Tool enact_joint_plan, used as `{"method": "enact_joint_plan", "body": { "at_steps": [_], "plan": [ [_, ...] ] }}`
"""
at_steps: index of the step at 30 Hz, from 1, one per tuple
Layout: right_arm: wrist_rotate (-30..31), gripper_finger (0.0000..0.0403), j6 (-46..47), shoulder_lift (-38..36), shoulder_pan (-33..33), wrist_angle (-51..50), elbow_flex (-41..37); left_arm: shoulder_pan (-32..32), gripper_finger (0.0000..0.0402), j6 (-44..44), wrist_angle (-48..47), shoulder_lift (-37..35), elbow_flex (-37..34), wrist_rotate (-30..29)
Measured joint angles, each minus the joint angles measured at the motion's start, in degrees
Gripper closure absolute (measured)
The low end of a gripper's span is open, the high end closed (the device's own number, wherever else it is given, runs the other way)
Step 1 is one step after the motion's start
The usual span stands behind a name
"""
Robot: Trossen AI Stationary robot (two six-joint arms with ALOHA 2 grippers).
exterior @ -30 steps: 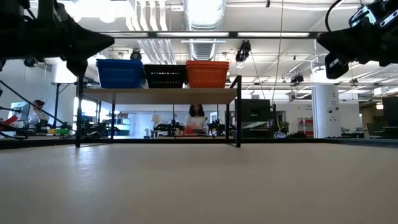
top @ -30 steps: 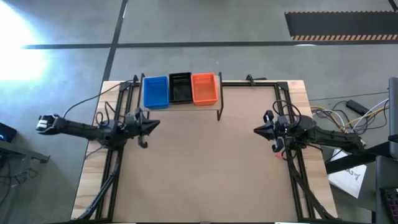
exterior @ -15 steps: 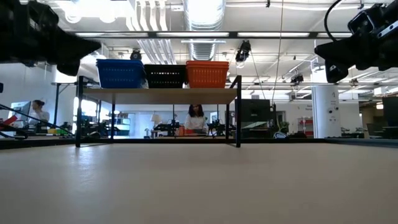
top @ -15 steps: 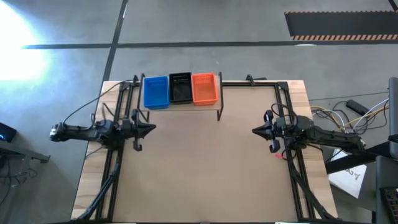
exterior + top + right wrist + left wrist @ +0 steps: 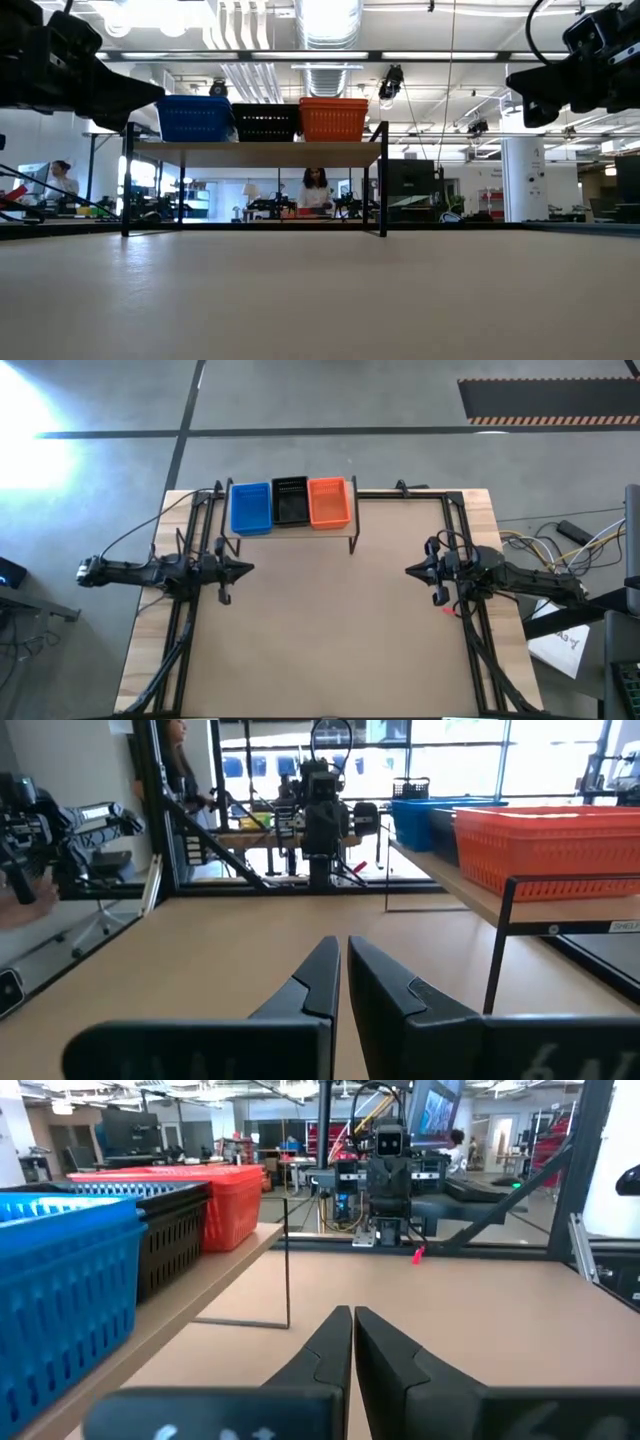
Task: Stack baskets on shelf by color
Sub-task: Return to Home Position
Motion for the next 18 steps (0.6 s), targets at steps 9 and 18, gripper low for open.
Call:
{"method": "enact_joint_plan", "body": {
  "at_steps": [9, 18],
  "plan": [
    [-0.03, 0.0385, 0.65, 0.08, 0.00, -0.02, -0.02, 0.00, 0.0401, -0.09, 1.26, 2.08, 0.02, -0.44],
    [-0.07, 0.0385, 0.63, 0.12, 0.00, -0.04, -0.02, 0.00, 0.0401, -0.09, 1.81, 4.07, 0.02, -0.40]
  ]
}}
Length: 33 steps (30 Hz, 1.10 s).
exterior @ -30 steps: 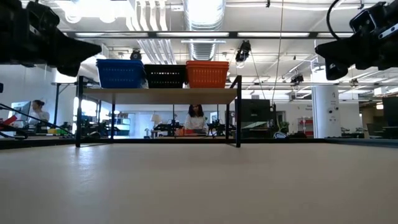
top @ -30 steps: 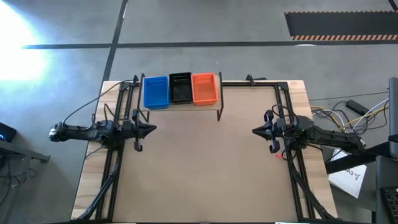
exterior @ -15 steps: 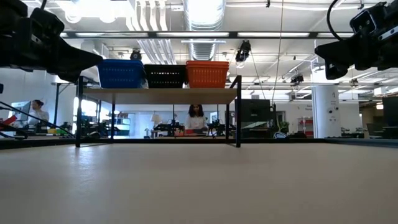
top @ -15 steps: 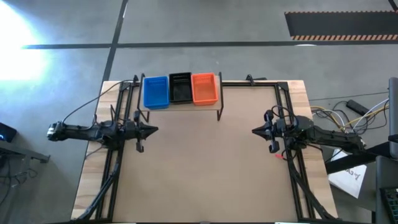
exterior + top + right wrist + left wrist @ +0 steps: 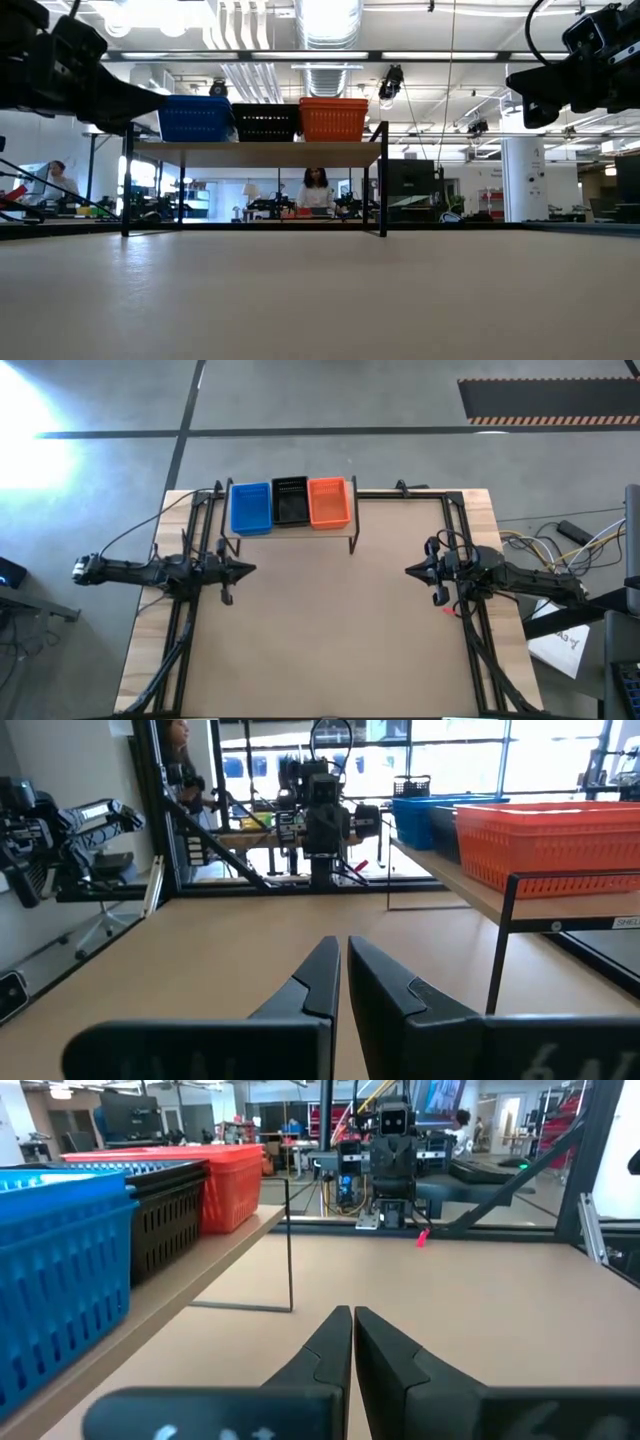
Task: Stack baskets on shelf by color
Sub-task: Return to Home Position
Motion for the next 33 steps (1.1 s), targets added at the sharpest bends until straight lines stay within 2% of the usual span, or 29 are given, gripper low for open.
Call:
{"method": "enact_joint_plan", "body": {
  "at_steps": [33],
  "plan": [
    [-0.07, 0.0385, -0.04, 0.02, 0.00, -0.04, -0.02, 0.00, 0.0402, -0.02, 0.22, 4.30, -0.02, 0.20]
  ]
}}
